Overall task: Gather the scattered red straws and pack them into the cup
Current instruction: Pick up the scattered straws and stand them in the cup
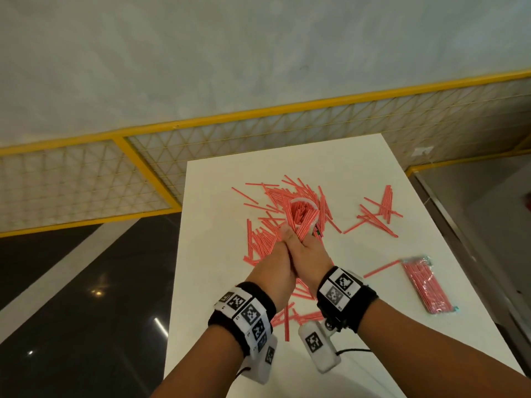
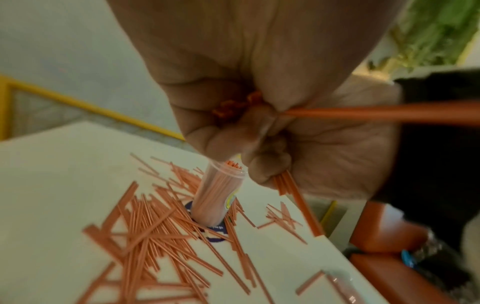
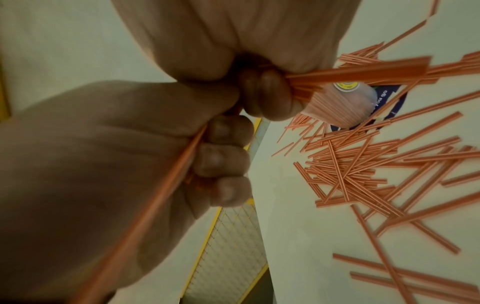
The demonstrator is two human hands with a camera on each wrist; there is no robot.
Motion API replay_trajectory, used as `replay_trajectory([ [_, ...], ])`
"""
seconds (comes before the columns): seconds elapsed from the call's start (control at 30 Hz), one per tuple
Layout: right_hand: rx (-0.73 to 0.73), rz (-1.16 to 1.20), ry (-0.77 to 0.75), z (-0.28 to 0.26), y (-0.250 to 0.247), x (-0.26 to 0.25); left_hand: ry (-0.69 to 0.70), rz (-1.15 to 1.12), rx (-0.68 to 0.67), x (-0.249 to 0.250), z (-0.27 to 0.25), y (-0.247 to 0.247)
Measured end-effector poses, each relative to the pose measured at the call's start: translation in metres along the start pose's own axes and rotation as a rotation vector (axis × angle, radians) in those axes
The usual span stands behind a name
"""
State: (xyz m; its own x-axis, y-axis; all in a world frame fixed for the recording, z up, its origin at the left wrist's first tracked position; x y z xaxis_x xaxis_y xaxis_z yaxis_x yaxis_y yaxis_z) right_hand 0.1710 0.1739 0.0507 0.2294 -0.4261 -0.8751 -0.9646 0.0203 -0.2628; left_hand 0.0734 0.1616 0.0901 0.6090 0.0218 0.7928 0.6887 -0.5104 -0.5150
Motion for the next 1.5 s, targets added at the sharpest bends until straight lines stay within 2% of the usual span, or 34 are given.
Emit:
replay_trajectory([
  [0.13,0.118,-0.002,0.045,-0.003,-0.008,-0.011,-0.068,-0.101,0.084,-0.01,0.001,-0.006],
  [0.23,0.184,0.089,0.07,0.004,-0.015,-0.01,-0.075,-0.123,0.056,-0.019,-0.004,-0.002],
  [0.37,0.143,0.215,0.076,0.012,-0.025,-0.006,-0.09,-0.098,0.052,-0.032,-0.013,-0.001],
  [0.47,0.114,0.271,0.023,0.009,-0.03,-0.006,-0.106,-0.143,0.047,-0.044,-0.014,-0.005],
  [0.57,-0.031,0.153,-0.034,-0.001,-0.023,-0.004,-0.043,-0.171,0.13,-0.044,-0.007,-0.017],
  [0.67,-0.251,-0.005,-0.079,-0.02,-0.003,-0.001,0.025,-0.246,0.335,-0.032,0.004,-0.04],
  [0.77,-0.345,-0.107,-0.115,-0.04,0.011,-0.008,0.079,-0.282,0.463,-0.014,0.011,-0.056],
  [0.87,-0.413,0.022,-0.041,-0.049,0.019,-0.008,0.125,-0.305,0.483,0.0,0.011,-0.062],
  [1.03,-0.484,0.323,0.123,-0.052,0.016,-0.006,0.202,-0.239,0.441,0.012,0.009,-0.058],
  [1.13,-0.52,0.302,0.101,-0.053,0.014,-0.011,0.232,-0.23,0.458,0.009,0.011,-0.053],
  [1.23,-0.533,0.203,0.024,-0.054,0.01,-0.018,0.259,-0.372,0.507,0.007,0.009,-0.051],
  [1.3,-0.442,0.066,-0.132,-0.052,-0.001,-0.033,0.19,-0.596,0.53,0.0,0.006,-0.049],
  [1.33,-0.369,0.004,-0.235,-0.053,-0.008,-0.046,0.099,-0.717,0.509,-0.007,0.007,-0.045],
  [1.43,-0.134,-0.014,-0.471,-0.058,-0.028,-0.084,-0.236,-1.02,0.261,-0.023,0.008,-0.02],
  [1.5,-0.048,0.04,-0.54,-0.057,-0.034,-0.097,-0.347,-1.136,0.09,-0.02,0.002,-0.004],
])
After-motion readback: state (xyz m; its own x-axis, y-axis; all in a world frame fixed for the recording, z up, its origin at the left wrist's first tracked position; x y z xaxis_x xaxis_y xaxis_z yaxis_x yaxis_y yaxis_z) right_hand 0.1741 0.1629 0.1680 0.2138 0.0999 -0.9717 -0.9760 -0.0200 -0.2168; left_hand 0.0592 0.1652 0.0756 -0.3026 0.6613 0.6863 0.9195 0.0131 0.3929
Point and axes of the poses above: each hand's wrist, its own z-axis towards the middle knuckle, its own y-axis out of the palm, x = y × z, the point moved 6 cm from there along z, towards the middle knuckle, and after that the axes turned 12 degrees about -z, right-handed, at the moved point
